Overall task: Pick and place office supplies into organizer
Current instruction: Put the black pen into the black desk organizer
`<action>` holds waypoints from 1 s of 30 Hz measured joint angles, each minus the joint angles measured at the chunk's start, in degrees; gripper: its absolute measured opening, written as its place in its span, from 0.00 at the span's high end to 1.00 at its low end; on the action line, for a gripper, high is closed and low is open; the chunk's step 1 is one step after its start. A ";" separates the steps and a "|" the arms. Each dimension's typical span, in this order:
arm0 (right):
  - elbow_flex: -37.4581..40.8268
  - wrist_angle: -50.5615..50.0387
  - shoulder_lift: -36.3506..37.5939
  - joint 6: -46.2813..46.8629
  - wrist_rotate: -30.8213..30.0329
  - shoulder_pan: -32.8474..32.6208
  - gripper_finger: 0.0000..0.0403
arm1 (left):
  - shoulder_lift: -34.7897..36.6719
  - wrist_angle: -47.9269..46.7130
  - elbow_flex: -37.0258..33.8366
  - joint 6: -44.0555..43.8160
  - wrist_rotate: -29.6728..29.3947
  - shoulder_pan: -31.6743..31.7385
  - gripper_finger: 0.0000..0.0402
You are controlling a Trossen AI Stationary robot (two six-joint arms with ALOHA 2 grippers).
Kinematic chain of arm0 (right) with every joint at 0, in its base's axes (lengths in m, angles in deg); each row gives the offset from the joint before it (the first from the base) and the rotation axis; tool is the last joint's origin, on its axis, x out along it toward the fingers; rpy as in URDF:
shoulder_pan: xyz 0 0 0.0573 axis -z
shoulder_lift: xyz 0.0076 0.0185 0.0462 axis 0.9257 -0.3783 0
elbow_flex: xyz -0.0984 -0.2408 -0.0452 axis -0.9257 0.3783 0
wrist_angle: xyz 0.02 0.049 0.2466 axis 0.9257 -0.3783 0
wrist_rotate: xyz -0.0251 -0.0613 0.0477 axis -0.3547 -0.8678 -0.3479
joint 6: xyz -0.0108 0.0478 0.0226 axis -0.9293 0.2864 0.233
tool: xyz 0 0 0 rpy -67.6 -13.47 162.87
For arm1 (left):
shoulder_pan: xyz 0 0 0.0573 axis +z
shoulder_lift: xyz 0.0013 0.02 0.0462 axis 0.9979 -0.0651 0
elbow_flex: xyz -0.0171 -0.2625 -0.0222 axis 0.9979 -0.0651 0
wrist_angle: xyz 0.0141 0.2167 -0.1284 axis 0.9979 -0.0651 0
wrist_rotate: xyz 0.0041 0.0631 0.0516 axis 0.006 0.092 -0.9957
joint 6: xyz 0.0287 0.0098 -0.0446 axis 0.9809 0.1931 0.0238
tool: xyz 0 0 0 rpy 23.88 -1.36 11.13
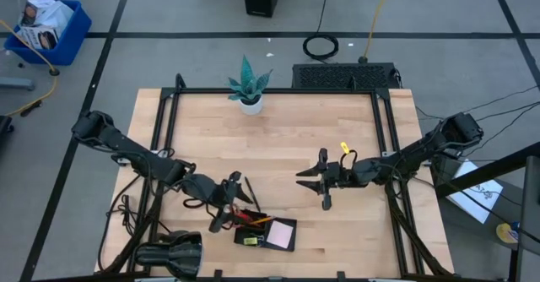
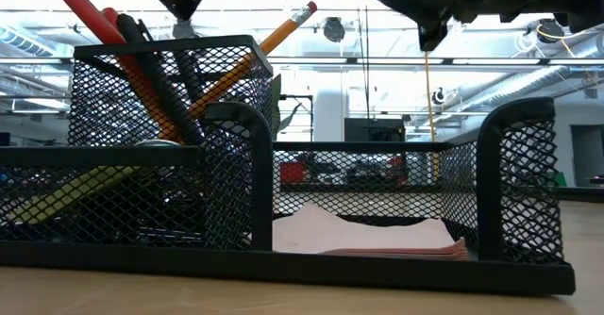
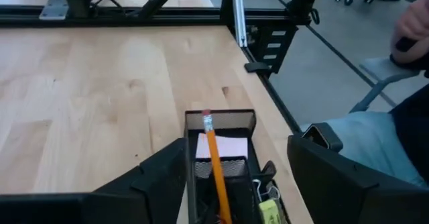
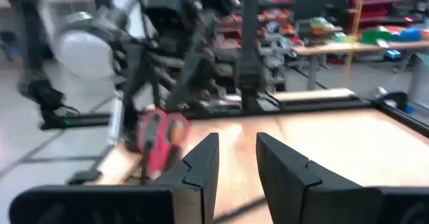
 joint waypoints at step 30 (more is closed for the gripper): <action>-2.11 -19.17 0.02 -1.21 -2.94 4.71 0.77 | 15.39 -34.82 -0.09 2.52 -23.07 9.73 0.55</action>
